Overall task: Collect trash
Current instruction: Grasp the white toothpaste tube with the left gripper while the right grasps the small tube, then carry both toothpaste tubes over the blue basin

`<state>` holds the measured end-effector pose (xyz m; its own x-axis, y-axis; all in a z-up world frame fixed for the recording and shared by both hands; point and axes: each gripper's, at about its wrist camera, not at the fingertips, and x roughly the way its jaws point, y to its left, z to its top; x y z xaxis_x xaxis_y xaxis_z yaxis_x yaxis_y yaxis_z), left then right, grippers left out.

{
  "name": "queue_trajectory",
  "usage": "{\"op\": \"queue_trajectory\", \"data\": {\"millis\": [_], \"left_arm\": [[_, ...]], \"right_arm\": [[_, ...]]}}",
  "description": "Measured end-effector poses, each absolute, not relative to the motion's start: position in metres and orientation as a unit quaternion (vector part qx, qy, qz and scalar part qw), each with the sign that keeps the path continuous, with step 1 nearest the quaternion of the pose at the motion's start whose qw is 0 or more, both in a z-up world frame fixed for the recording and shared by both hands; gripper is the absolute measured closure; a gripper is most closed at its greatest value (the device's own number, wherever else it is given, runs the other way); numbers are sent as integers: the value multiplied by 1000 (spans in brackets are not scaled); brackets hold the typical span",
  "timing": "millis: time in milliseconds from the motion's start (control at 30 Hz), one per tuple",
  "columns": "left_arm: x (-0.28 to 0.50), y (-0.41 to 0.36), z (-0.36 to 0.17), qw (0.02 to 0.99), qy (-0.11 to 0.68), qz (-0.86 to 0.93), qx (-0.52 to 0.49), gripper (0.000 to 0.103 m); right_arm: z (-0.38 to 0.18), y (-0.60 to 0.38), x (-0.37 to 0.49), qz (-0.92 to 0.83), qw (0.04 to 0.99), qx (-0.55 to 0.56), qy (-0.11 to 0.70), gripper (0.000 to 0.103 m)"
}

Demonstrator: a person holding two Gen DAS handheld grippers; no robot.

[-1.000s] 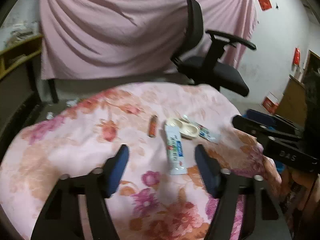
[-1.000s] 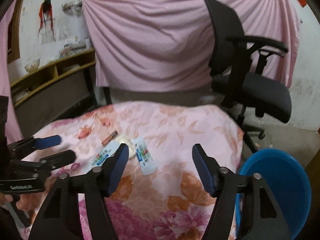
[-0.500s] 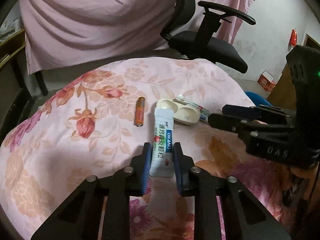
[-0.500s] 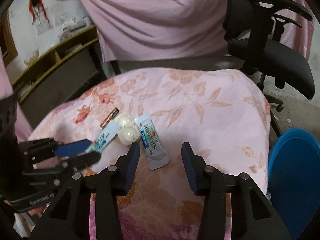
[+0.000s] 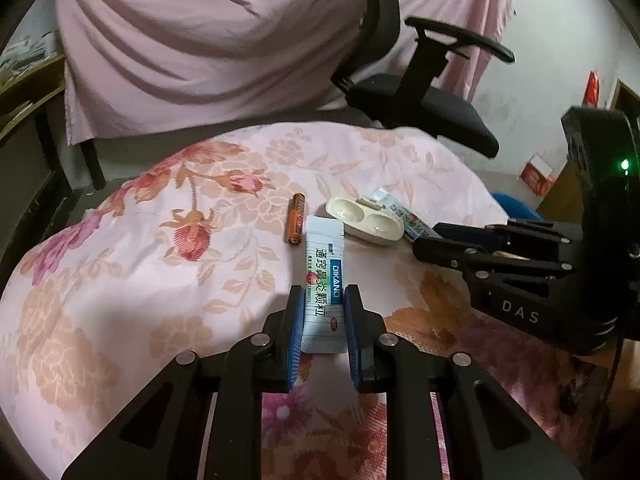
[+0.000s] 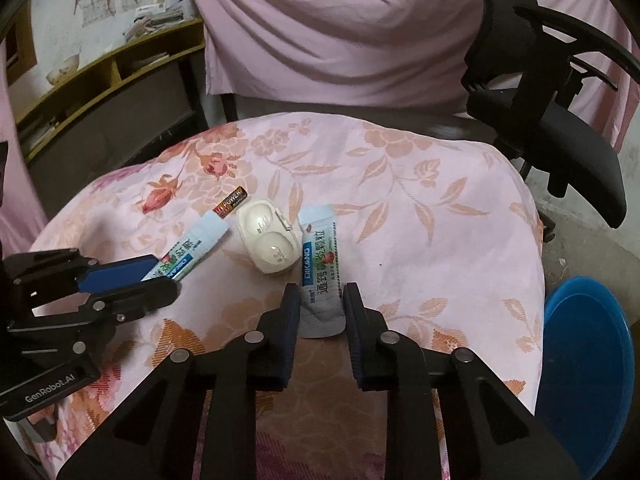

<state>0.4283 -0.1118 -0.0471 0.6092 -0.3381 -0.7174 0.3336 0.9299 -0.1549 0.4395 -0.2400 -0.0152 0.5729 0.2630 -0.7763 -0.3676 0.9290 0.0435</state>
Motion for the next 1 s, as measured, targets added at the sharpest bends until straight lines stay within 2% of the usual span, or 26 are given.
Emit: {"op": "queue_trajectory", "data": {"millis": [200, 600, 1000], "left_arm": [[408, -105, -28, 917, 356, -180, -19, 87], [372, -147, 34, 955, 222, -194, -18, 87], [346, -215, 77, 958, 138, -251, 9, 87]], "right_arm": [[0, -245, 422, 174, 909, -55, 375, 83], [53, -293, 357, 157, 974, -11, 161, 83], [78, -361, 312, 73, 995, 36, 54, 83]]}}
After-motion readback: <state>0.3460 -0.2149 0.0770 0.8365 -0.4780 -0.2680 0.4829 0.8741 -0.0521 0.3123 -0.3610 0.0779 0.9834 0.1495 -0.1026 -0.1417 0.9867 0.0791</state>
